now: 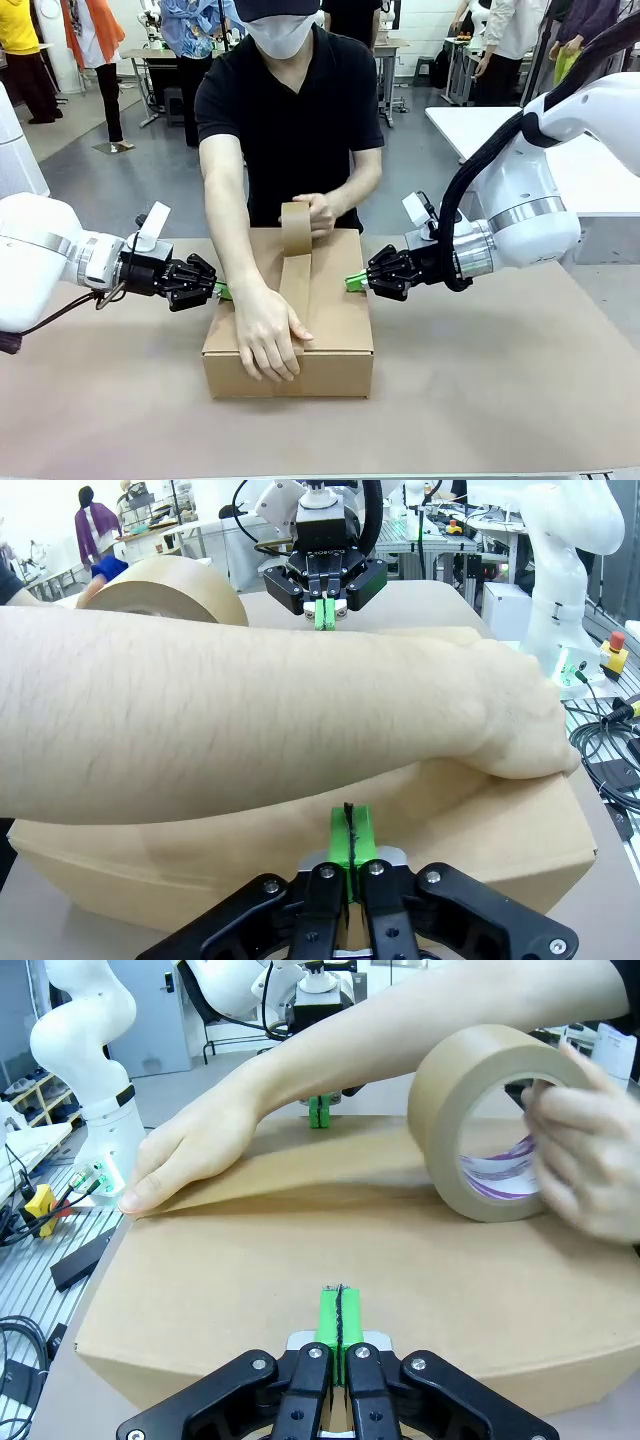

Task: Wrap the clocks to prevent damage.
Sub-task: After the human seals the box with tape, release both hands from the side flaps of the Package Box.

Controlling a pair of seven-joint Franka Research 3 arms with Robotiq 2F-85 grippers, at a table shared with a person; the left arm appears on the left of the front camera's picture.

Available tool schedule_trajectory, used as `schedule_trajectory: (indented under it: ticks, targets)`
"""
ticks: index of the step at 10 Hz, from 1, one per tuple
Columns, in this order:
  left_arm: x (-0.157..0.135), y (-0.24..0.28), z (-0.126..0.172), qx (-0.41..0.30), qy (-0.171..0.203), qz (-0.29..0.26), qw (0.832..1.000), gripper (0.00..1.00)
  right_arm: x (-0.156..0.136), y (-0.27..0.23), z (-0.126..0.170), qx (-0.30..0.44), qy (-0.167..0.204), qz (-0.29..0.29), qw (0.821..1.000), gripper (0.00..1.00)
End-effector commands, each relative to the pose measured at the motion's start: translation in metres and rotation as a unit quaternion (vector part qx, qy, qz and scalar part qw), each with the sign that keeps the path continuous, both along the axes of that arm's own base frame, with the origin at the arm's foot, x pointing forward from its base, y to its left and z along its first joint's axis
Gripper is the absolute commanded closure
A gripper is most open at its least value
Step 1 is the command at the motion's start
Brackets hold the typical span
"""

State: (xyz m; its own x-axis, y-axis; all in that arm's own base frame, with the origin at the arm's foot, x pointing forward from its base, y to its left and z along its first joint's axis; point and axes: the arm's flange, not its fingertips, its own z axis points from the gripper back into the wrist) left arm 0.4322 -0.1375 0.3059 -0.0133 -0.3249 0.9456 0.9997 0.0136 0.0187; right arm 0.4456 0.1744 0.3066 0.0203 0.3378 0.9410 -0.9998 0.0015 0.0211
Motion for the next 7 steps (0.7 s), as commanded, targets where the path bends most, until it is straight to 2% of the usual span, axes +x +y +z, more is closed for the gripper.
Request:
schedule_trajectory:
  ticks: [1, 7]
  targets:
    - [0.0000, -0.0003, -0.0015, 0.003, 0.000, 0.001, 1.000, 1.00, -0.0009, 0.0009, -0.0026, -0.003, 0.001, -0.001, 1.000, 0.99]
    - [0.0000, -0.0003, -0.0015, 0.003, 0.000, 0.001, 1.000, 1.00, -0.0009, 0.0009, -0.0026, -0.003, 0.001, -0.001, 1.000, 0.99]
